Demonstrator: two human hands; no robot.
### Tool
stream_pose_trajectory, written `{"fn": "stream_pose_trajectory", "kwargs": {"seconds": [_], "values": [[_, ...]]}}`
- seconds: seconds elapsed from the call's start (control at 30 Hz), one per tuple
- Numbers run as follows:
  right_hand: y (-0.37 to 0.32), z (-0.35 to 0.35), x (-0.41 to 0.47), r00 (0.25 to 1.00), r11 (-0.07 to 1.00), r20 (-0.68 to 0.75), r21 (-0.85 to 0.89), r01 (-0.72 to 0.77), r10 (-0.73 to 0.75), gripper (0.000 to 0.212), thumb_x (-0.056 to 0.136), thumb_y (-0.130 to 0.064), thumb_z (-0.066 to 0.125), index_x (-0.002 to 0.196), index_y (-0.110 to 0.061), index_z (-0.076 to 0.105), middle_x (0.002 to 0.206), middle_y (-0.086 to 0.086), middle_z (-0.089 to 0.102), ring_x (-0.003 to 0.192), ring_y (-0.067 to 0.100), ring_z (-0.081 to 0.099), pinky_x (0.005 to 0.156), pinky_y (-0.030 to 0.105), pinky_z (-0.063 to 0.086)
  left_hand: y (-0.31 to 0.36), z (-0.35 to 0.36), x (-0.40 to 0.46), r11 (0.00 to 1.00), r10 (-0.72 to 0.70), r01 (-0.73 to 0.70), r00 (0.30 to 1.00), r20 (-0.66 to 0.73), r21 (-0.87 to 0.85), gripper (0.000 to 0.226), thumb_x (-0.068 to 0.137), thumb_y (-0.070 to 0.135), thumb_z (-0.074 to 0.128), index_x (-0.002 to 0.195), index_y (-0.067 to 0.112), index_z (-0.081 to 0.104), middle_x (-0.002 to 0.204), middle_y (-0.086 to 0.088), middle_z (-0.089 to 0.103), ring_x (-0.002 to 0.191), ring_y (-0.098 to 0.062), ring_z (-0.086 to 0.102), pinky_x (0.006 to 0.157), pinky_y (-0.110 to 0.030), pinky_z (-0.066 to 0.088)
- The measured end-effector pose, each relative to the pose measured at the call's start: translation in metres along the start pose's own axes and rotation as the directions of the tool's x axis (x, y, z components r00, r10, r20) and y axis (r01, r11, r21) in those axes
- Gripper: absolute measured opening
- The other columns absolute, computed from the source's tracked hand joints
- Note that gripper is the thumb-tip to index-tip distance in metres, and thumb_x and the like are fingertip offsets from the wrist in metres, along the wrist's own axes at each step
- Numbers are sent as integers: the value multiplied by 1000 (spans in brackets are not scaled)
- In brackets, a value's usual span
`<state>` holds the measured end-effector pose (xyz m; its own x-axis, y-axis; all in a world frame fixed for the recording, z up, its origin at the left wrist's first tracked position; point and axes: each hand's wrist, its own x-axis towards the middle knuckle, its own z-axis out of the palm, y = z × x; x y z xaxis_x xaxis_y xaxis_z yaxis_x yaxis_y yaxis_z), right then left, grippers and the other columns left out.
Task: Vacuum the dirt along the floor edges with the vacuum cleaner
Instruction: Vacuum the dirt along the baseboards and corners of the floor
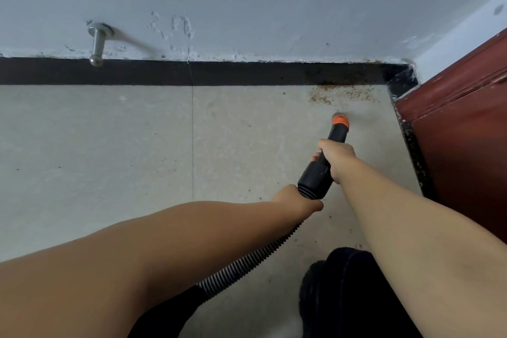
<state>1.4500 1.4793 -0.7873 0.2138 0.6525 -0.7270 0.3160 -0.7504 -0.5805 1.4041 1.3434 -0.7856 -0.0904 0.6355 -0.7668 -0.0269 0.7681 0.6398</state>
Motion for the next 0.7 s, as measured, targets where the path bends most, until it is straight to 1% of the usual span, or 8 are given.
{"fn": "stream_pose_trajectory", "kwargs": {"seconds": [0.07,0.13,0.23,0.33,0.43,0.53,0.6,0.7], "values": [[3,-9,5,998,1000,-61,5,-17,18,13,84,-8,59,94,-7,50,59,6,57,43,17,56,47,27,47,2,6,1,1000,-4,3,1000,26,16,19,79,22,68,79,16,50,66,-2,49,55,-17,47,52,-24,39],[6,-15,8,994,1000,-110,-5,-23,22,12,83,-11,59,89,-10,48,60,5,59,44,18,57,50,28,49,4,9,2,999,-6,5,999,39,37,20,81,22,67,77,17,49,66,-2,48,55,-16,46,51,-23,38],[9,-15,10,991,1000,-130,2,-8,8,14,82,-11,58,91,-11,48,63,5,60,49,19,59,57,31,53,3,9,2,998,3,-4,1000,13,64,20,80,23,67,76,16,48,66,-2,48,55,-16,46,50,-23,37],[5,-4,6,999,999,-38,28,27,-26,12,84,-9,59,91,-8,50,61,6,59,46,18,57,51,29,50,0,6,1,999,25,-23,999,-47,42,19,79,23,66,80,15,49,64,-2,47,54,-16,45,50,-23,36],[-4,10,-2,993,998,105,-24,59,-56,9,85,-4,58,87,-5,50,60,7,55,43,18,53,43,24,49,-3,5,-1,999,33,-34,995,-97,-10,17,79,22,66,85,14,52,66,-2,48,55,-17,45,52,-23,37],[-8,11,-6,982,998,181,-24,52,-46,9,85,-3,57,84,-5,49,63,9,54,46,19,52,38,21,48,-5,6,-2,998,42,-45,995,-93,-34,16,78,22,67,81,17,52,65,-1,48,54,-16,45,50,-21,37],[-2,0,-4,989,1000,144,7,24,-25,8,85,-4,58,84,-6,50,64,8,55,47,19,53,41,22,48,-7,9,-1,998,56,-55,997,-58,20,15,78,24,67,79,19,52,64,0,49,52,-15,46,48,-20,37],[18,-29,4,1000,994,23,110,-21,18,8,84,-6,58,84,-7,50,61,7,55,44,18,53,45,25,47,-9,20,-1,990,53,-58,998,39,125,15,77,26,67,81,21,54,66,1,52,55,-15,49,50,-21,39]]}}
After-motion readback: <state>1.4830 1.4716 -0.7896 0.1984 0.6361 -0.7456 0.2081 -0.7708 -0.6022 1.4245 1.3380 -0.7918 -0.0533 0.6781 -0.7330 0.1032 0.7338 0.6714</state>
